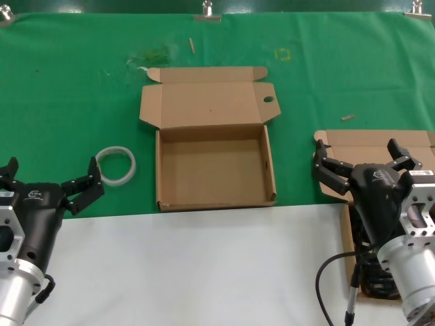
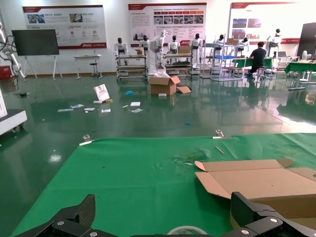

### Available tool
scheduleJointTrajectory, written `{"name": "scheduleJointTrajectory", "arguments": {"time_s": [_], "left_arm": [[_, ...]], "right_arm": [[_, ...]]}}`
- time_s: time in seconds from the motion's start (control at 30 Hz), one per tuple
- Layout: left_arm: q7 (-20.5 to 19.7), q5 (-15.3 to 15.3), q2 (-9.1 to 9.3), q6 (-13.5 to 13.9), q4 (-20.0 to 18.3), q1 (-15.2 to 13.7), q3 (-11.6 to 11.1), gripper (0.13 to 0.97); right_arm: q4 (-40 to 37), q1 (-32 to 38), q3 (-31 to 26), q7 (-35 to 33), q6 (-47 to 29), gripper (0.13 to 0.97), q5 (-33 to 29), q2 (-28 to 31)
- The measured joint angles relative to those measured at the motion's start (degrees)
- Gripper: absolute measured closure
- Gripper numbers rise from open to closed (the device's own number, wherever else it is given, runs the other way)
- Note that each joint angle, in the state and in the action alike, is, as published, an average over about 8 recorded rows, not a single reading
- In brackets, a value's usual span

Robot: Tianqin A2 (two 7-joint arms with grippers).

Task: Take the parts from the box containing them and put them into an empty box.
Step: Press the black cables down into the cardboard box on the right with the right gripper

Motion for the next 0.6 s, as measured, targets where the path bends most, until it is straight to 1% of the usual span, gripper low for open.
{"name": "scheduleJointTrajectory", "arguments": {"time_s": [0.6], "left_arm": [[0.0,0.0,0.0,0.0,0.0,0.0,0.0,0.132]], "right_arm": [[0.0,0.0,0.0,0.0,0.0,0.129,0.0,0.0]]}}
